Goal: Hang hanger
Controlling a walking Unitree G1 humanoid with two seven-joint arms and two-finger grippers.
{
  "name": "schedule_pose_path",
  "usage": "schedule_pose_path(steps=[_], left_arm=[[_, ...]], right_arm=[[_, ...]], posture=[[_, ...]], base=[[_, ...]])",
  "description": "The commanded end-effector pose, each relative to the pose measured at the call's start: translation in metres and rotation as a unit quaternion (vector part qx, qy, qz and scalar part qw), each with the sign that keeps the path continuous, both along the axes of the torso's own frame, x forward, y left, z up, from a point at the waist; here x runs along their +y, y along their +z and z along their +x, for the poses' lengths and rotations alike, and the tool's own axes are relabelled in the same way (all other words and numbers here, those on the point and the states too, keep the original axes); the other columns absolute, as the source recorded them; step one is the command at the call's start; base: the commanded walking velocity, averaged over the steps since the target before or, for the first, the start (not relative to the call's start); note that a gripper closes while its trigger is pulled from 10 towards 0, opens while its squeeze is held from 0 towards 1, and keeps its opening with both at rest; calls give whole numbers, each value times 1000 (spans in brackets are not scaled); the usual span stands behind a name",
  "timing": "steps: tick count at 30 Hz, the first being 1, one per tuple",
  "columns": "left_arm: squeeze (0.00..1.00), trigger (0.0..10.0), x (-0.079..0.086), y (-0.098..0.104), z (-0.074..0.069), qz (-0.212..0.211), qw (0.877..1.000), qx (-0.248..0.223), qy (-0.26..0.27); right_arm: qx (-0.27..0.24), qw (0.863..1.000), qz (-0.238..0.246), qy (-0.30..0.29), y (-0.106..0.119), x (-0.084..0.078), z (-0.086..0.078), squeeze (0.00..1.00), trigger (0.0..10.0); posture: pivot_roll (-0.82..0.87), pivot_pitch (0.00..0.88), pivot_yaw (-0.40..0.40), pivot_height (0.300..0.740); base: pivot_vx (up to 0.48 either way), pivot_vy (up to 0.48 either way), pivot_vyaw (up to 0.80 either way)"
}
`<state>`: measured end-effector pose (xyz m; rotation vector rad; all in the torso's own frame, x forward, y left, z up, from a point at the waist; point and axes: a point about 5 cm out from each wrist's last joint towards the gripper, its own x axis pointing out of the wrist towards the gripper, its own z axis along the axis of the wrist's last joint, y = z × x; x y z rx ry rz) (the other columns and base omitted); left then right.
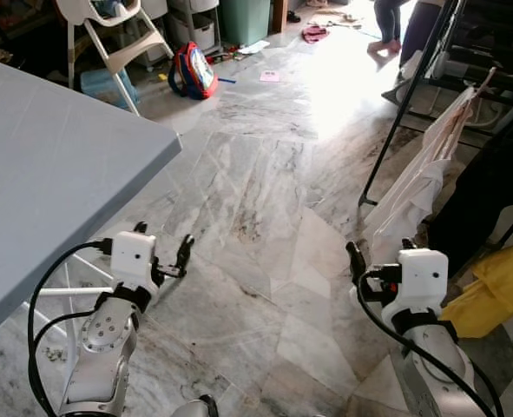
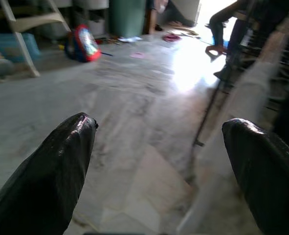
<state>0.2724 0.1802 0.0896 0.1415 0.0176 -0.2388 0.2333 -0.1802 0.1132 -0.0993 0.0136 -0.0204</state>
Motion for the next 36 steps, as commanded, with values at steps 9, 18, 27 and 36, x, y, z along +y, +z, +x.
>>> schedule_pose_path(steps=[9,18,27,36], left_arm=[[0,10000,43,-14,-13,18,999,21,32],[0,10000,25,-13,-13,-4,1000,5,17],[0,10000,14,-12,-9,-34,999,0,24],[0,10000,4,-12,-7,-52,999,4,-17]], right_arm=[[4,992,-41,-115,1,-39,-11,0,10000],[12,997,-22,-72,-1,-26,-7,0,10000],[1,997,-11,-76,6,-27,1,0,10000],[-8,998,2,-65,9,-23,4,0,10000]], posture=[[-87,177,28,740],[-76,181,14,740],[-75,190,11,740],[-83,192,19,740]], base=[[0,0,0],[0,0,0],[0,0,-86],[0,0,-800]])
